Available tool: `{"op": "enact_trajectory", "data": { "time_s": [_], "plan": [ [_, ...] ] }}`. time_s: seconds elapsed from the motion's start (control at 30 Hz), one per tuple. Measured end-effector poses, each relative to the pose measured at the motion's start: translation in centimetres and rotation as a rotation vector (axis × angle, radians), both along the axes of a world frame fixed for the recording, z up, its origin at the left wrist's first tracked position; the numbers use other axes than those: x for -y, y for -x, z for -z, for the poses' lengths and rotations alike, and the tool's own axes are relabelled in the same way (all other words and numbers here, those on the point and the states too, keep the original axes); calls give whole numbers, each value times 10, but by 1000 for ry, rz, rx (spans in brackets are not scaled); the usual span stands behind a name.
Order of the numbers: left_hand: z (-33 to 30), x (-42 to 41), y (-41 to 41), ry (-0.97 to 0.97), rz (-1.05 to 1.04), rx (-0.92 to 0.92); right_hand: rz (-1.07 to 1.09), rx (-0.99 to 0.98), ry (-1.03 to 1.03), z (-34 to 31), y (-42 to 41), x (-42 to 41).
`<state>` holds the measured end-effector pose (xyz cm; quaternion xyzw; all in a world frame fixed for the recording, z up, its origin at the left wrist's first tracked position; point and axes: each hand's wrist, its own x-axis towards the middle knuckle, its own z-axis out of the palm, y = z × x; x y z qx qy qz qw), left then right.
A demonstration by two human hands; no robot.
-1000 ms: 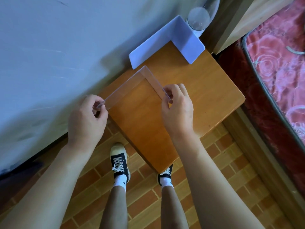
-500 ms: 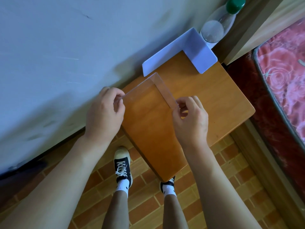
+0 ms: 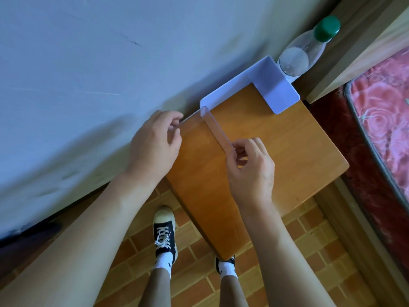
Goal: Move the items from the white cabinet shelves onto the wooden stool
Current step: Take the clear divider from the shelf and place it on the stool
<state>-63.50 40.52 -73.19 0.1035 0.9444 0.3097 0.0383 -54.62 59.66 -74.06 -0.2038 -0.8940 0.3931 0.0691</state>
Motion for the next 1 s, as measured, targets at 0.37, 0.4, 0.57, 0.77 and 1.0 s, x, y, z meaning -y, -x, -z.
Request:
{"op": "enact_trajectory", "data": {
  "time_s": [0.37, 0.4, 0.57, 0.77, 1.0],
  "plan": [
    [-3, -31, 33, 42, 148, 137, 69, -39, -18, 0, 3, 9],
    [-3, -31, 33, 35, 147, 141, 69, -43, -18, 0, 4, 9],
    [-2, -29, 31, 16, 129, 163, 77, -36, -8, 3, 7, 8],
    [-4, -32, 32, 16, 94, 189, 71, -18, 8, 2, 7, 11],
    [-9, -33, 27, 5, 92, 216, 72, 32, -68, -1, 8, 6]
  ]
}}
